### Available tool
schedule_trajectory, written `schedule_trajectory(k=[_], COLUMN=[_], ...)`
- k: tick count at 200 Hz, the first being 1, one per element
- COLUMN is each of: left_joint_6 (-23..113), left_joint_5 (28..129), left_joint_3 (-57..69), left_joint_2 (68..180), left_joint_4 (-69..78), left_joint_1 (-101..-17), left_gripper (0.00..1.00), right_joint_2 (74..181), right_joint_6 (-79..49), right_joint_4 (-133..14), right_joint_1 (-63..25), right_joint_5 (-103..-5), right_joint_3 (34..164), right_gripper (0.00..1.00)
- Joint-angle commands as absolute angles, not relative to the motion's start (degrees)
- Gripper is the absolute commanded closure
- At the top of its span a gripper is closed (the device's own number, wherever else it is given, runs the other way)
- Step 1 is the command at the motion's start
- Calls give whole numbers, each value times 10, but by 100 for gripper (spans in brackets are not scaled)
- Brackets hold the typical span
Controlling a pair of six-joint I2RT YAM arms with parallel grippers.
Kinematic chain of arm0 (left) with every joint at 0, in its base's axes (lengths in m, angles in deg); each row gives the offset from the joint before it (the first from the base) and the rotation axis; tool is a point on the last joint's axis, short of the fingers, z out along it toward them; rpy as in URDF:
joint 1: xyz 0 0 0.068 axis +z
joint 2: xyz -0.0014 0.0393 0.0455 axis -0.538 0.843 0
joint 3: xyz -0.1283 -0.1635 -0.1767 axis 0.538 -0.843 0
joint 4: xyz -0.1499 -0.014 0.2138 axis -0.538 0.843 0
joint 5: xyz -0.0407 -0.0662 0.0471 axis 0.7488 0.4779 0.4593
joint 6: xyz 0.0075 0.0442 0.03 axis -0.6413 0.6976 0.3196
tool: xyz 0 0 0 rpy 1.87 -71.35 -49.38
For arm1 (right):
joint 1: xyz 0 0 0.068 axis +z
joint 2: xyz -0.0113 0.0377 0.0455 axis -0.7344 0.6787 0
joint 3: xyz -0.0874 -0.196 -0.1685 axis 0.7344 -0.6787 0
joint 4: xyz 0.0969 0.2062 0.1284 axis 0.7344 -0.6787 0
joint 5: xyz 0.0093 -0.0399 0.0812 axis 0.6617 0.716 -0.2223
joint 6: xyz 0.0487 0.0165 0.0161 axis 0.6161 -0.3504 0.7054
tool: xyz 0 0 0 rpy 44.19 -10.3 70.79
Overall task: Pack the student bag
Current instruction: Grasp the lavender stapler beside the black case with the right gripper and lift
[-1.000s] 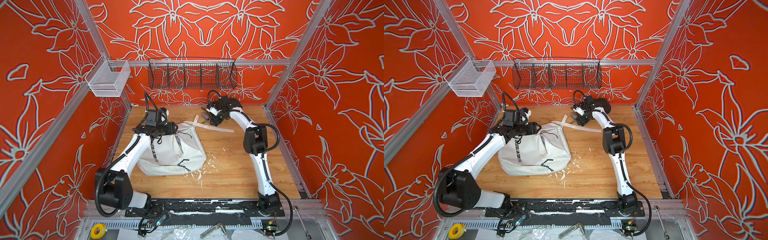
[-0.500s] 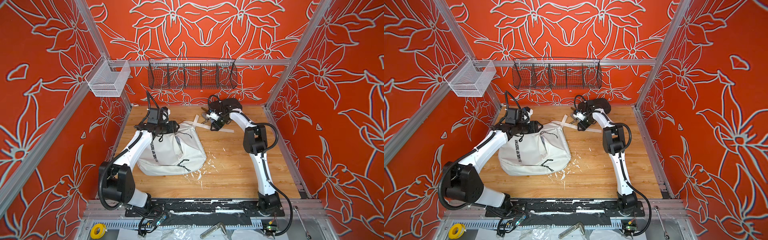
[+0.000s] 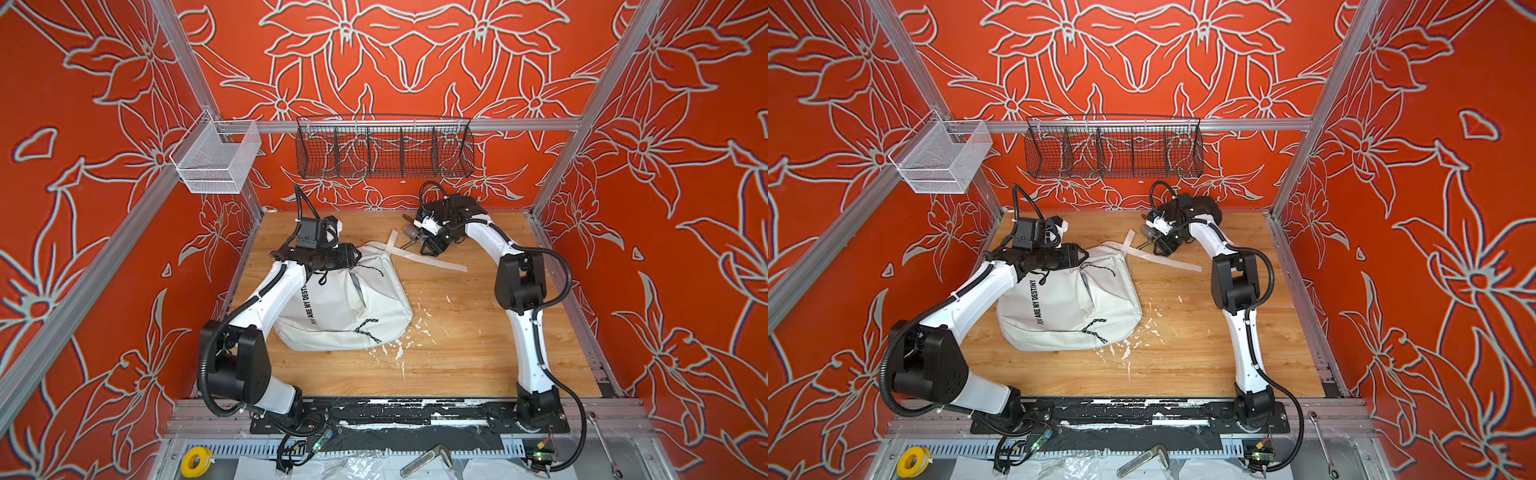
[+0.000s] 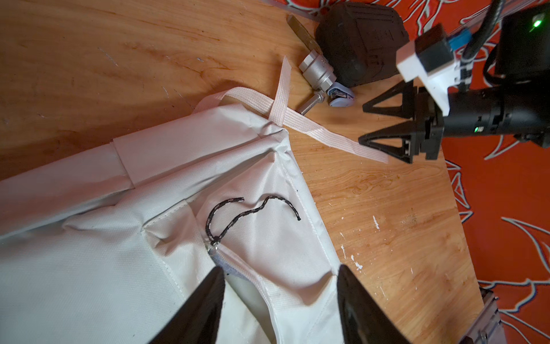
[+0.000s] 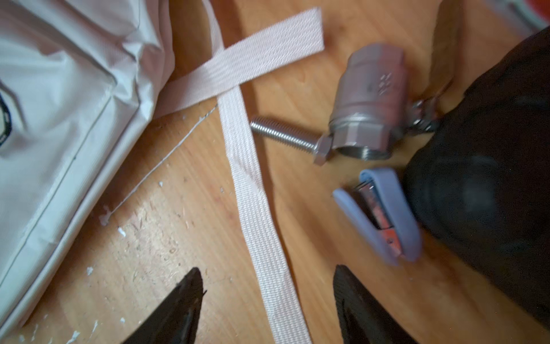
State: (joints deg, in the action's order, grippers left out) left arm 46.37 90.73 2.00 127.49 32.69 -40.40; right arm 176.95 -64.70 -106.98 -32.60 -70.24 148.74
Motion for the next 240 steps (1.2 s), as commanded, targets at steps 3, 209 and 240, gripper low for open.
schedule_trajectory(k=[3,209,240], left_joint_6=[466,477,473], left_joint_5=[909,937,943], left_joint_3=[3,-16,-19], left_joint_2=[1250,1238,1232], left_joint_4=[327,334,331], left_joint_1=[-402,-402,-402], left_gripper=[39,38,38], right_joint_2=[1833,1746,1663], right_joint_6=[-632,-535,-481], right_joint_4=[-1075,-1176,-1042], right_joint_1=[-331,-321,-320], right_joint_5=[-699,-725,-692], right_joint_3=[1568,1461,1362], right_gripper=[29,41,36])
